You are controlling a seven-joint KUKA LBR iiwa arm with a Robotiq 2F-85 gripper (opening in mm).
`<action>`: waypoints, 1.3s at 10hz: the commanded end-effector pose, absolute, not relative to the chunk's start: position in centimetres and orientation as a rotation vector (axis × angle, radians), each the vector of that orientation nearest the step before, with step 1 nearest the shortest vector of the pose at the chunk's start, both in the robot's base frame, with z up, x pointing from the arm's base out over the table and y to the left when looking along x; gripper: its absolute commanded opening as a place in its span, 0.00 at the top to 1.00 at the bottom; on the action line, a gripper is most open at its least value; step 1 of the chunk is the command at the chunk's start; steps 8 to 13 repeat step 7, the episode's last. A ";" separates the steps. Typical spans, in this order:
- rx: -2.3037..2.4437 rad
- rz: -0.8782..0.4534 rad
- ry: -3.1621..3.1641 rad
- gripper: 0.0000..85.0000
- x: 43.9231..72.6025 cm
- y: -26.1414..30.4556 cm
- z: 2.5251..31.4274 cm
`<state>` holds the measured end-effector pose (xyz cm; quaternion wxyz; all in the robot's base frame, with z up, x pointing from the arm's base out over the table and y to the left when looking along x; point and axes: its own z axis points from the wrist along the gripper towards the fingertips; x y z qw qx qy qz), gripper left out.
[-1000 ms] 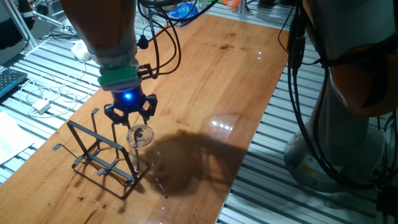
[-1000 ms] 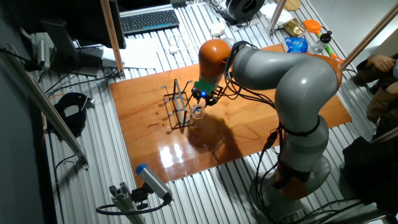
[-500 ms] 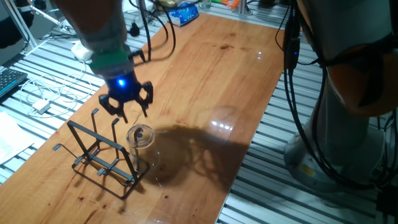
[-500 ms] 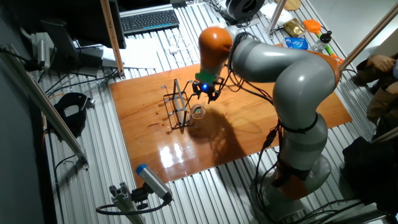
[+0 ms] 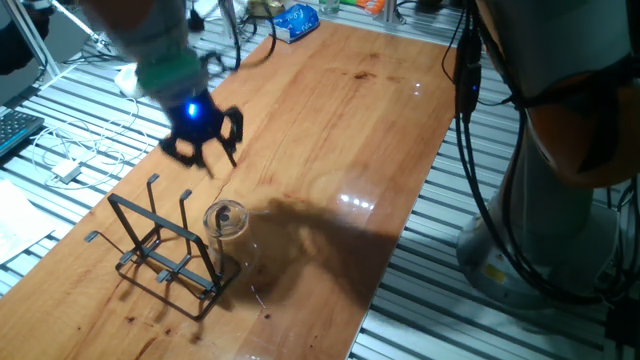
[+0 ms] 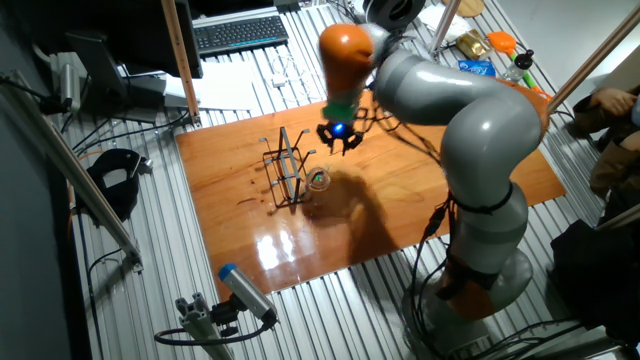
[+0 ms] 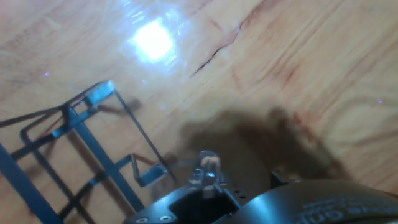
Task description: Put the cup on the cup rack
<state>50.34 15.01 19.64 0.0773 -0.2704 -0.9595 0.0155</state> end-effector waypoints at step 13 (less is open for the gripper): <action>-0.155 0.060 -3.023 1.00 50.2 10.0 19.6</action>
